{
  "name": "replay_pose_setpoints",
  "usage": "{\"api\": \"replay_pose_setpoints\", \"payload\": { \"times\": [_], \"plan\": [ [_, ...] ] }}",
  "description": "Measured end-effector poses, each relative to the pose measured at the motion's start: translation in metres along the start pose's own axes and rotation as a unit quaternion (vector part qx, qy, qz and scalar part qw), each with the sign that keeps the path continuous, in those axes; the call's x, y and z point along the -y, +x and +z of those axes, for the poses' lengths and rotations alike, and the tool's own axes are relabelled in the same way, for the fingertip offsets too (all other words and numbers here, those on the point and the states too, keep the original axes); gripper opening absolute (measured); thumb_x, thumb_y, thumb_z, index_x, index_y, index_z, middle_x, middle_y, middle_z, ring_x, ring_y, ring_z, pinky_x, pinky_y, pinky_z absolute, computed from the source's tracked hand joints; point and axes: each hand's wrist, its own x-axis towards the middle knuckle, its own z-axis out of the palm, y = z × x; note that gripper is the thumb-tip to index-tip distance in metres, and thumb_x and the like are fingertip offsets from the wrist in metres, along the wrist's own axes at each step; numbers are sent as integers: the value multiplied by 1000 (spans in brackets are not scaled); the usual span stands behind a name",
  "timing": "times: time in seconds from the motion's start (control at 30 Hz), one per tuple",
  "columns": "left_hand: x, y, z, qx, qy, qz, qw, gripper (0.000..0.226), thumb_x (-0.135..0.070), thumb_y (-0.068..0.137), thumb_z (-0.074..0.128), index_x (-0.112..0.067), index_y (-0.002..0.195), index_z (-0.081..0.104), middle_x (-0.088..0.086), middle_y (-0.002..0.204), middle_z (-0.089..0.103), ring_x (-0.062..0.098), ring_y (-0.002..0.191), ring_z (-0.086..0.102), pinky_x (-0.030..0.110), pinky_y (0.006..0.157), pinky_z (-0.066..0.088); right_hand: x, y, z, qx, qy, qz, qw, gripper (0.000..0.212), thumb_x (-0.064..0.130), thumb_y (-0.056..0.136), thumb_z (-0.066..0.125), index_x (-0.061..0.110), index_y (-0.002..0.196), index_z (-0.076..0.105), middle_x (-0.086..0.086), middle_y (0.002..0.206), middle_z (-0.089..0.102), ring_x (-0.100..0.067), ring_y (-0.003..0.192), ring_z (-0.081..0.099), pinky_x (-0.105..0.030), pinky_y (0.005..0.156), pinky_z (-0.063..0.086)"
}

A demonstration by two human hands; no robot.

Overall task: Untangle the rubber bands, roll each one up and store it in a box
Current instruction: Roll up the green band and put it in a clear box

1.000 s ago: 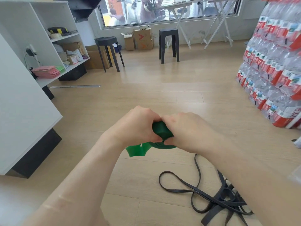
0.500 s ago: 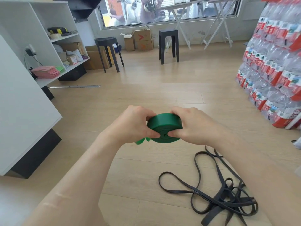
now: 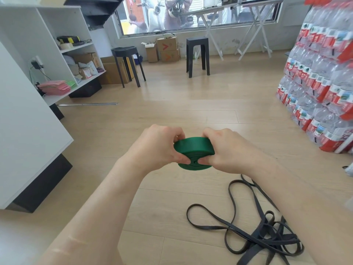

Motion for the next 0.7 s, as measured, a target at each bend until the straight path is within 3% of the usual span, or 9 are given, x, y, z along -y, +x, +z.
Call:
{"api": "replay_pose_setpoints", "payload": {
  "times": [0.23,0.33,0.47,0.6,0.7],
  "plan": [
    [3,2,2,-14,-20,-13,1000,39,-42,58,85,-30,89,65,-14,89,66,7,78,59,28,69,52,-3,3,4,-23,38,11,999,35,35,77,76,21,97,50,4,89,60,-17,81,55,-28,65,40],
    [6,3,3,-9,-102,-17,995,38,-36,56,88,-34,86,65,-18,86,65,1,63,58,24,58,51,-7,4,4,-15,83,18,996,35,34,75,79,24,92,50,5,91,62,-14,79,58,-28,66,45],
    [9,4,1,-5,-160,-6,987,41,-22,58,89,-34,90,66,-28,64,62,-5,48,51,10,50,40,-6,4,3,-11,160,32,986,34,30,73,81,24,90,51,3,96,64,-16,74,66,-41,73,56],
    [14,6,0,34,-137,2,990,41,-23,58,88,-31,94,71,-17,88,71,-13,65,57,21,66,52,-1,3,5,-4,174,38,984,35,30,73,81,21,92,53,1,96,64,-17,71,67,-42,71,57],
    [15,3,-1,36,-104,10,994,33,-25,59,86,-29,90,74,-17,73,68,-9,57,56,15,51,47,6,1,6,14,111,33,993,37,35,79,76,19,103,54,1,101,63,-19,81,65,-38,75,53]
  ]
}}
